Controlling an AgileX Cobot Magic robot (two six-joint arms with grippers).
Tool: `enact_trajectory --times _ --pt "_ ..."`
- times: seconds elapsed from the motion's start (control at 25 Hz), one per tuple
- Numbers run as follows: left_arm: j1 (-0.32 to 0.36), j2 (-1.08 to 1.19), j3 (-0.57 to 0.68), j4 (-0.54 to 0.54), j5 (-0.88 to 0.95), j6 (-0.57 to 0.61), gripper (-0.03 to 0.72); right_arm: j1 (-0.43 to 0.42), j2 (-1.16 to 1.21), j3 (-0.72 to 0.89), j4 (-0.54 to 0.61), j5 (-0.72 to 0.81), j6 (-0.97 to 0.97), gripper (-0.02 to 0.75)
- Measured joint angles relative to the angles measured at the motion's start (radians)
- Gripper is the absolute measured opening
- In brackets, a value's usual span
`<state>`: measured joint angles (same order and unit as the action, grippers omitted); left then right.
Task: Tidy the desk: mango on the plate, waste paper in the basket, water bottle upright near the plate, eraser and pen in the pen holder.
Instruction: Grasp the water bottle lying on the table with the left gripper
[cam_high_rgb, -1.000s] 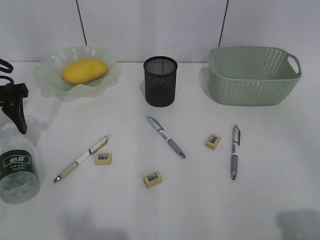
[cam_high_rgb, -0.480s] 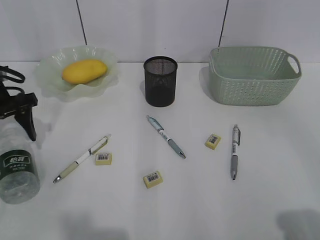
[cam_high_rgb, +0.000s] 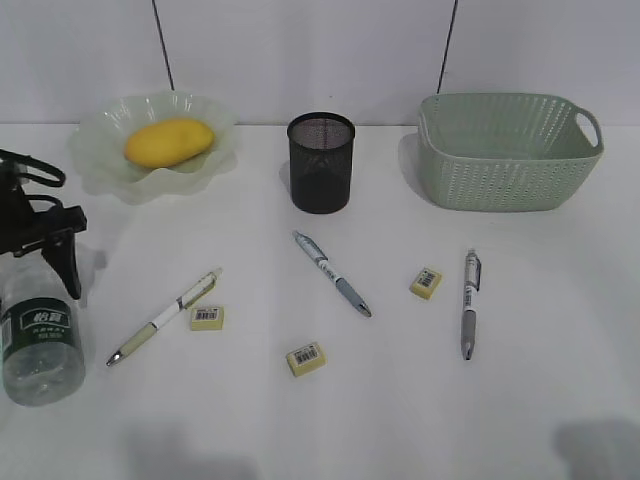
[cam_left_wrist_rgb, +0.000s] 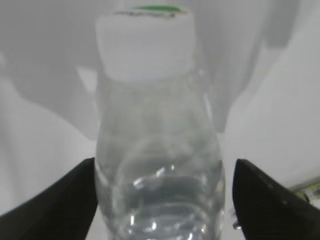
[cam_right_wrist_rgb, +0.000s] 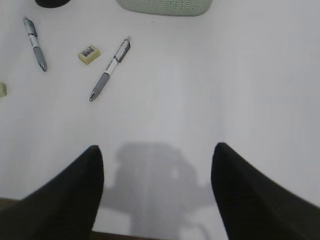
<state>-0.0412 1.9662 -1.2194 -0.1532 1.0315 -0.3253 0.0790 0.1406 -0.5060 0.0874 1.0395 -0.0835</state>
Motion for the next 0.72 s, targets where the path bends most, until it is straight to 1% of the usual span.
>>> enact_trajectory --times 0.4,0.48,0.72 --pt "0.000 0.006 0.000 -0.007 -0.040 0.000 0.532 0.000 0.000 0.000 0.000 0.000 0.000 0.531" --pt "0.000 0.006 0.000 -0.009 -0.040 0.000 0.503 0.000 0.000 0.000 0.000 0.000 0.000 0.531" --pt "0.000 0.006 0.000 -0.010 -0.036 0.000 0.501 0.000 0.000 0.000 0.000 0.000 0.000 0.531"
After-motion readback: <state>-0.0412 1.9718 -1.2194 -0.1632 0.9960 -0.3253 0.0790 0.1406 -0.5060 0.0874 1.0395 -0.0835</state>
